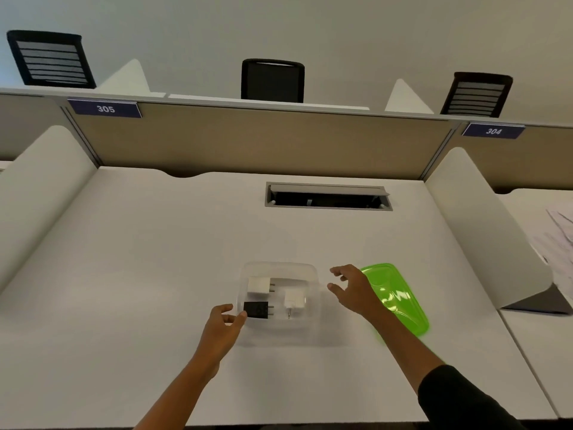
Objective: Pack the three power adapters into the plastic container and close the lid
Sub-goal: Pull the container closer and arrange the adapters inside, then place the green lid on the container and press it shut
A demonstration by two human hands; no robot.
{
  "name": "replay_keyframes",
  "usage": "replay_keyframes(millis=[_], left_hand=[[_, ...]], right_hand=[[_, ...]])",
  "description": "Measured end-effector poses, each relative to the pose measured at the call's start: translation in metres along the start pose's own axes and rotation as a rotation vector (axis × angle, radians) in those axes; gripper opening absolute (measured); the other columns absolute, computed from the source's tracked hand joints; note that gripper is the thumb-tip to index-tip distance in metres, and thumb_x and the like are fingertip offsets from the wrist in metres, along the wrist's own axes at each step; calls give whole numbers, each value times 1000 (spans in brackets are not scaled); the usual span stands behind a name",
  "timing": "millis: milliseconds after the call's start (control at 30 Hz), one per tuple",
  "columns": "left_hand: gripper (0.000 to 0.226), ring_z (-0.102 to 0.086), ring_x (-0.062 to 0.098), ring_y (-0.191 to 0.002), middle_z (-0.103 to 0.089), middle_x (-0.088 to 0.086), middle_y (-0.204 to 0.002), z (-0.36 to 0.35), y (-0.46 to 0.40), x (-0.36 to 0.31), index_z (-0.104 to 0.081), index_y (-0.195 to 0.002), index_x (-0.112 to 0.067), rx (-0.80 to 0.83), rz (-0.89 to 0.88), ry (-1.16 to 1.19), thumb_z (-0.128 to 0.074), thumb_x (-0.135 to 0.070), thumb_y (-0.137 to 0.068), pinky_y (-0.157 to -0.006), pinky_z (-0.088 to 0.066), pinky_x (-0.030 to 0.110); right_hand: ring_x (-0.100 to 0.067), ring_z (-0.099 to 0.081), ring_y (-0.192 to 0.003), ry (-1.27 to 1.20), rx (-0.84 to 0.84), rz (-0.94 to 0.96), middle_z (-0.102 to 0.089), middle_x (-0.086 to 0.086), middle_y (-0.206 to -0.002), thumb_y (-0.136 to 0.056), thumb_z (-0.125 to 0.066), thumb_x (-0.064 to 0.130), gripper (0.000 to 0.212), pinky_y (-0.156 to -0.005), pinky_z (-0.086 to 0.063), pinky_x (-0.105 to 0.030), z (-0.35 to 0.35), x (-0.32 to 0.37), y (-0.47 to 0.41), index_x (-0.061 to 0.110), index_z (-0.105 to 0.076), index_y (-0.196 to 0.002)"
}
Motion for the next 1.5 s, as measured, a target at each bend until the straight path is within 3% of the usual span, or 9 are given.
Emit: replay_keyframes(millis=[167, 533, 800, 967, 1100, 1200, 1333, 1433, 1500], left_hand=[[61, -66, 30, -116, -64, 4, -124, 4, -8, -2, -45, -147, -21, -29, -12, -2, -68, -44, -97, -97, -58, 44], [58, -63, 32, -121, -61, 7, -135, 0, -11, -11, -44, -149, -20, -35, -21, -32, -65, -43, -99, -100, -57, 48], [53, -64, 32, -123, -63, 8, -138, 2, -8, -16, -46, -147, -20, -46, -24, -27, -61, -43, -101, -101, -56, 47], [51, -59, 25, -116, -60, 1, -131, 6, -7, -17, -47, -146, -23, -59, -36, -11, -61, -44, -101, -93, -49, 39], [50, -57, 22, -114, -58, -1, -129, 10, -6, -22, -48, -146, -22, -87, -73, -10, -63, -41, -101, -94, -49, 38], [48, -57, 22, -121, -60, 3, -135, 14, -2, -33, -52, -144, -21, -142, -138, 13, -66, -35, -100, -100, -50, 38], [41, -58, 19, -125, -63, 1, -134, 13, 8, -59, -57, -139, -21, -182, -291, 55, -67, -29, -100, -112, -50, 43], [41, -62, 19, -125, -65, 0, -133, 7, 15, -80, -58, -139, -23, -148, -383, 79, -67, -27, -100, -110, -52, 39], [43, -63, 17, -127, -66, -1, -134, 2, 18, -94, -57, -141, -23, -120, -433, 87, -69, -27, -99, -109, -53, 38]], right_hand=[[-28, -56, -118, 171, 135, -21, -63, -9, -123, -81, -89, 17, 54, -107, -44, -35, 19, -60, 34, 8, -67, -129], [-18, -52, -117, 326, 236, -137, -62, 4, -115, -73, -91, 39, 47, -101, -44, -33, 29, -134, 88, 17, -70, -109], [-23, -56, -118, 394, 140, -71, -65, -2, -113, -85, -83, 29, 26, -98, -45, -33, 23, -135, 89, 12, -75, -104], [-33, -68, -90, 413, -147, 84, -69, -1, -87, -69, -89, 12, 19, -76, -55, -44, 48, -110, 82, 12, -73, -80], [-27, -66, -76, 325, -407, 192, -65, 2, -79, -69, -87, 3, 27, -67, -55, -42, 82, -78, 68, 14, -66, -80], [-15, -64, -75, 207, -505, 192, -64, 9, -84, -79, -84, 12, 25, -65, -55, -35, 103, -58, 57, 20, -63, -88], [-10, -67, -77, -43, -529, 288, -69, 13, -86, -86, -84, 21, 19, -67, -55, -25, 118, -15, 43, 22, -65, -91], [-14, -72, -83, -263, -505, 346, -73, 11, -89, -88, -82, 26, 15, -72, -57, -19, 122, 21, 37, 25, -68, -93], [-17, -75, -84, -438, -476, 301, -75, 5, -91, -87, -83, 27, 15, -73, -61, -22, 119, 35, 30, 27, -69, -94]])
Point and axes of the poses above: each hand's wrist, its own y-axis away from the middle knuckle, its own z-axis out of the back of the hand, x = y × z, the point moved 7 cm from there along -y, towards the middle knuckle
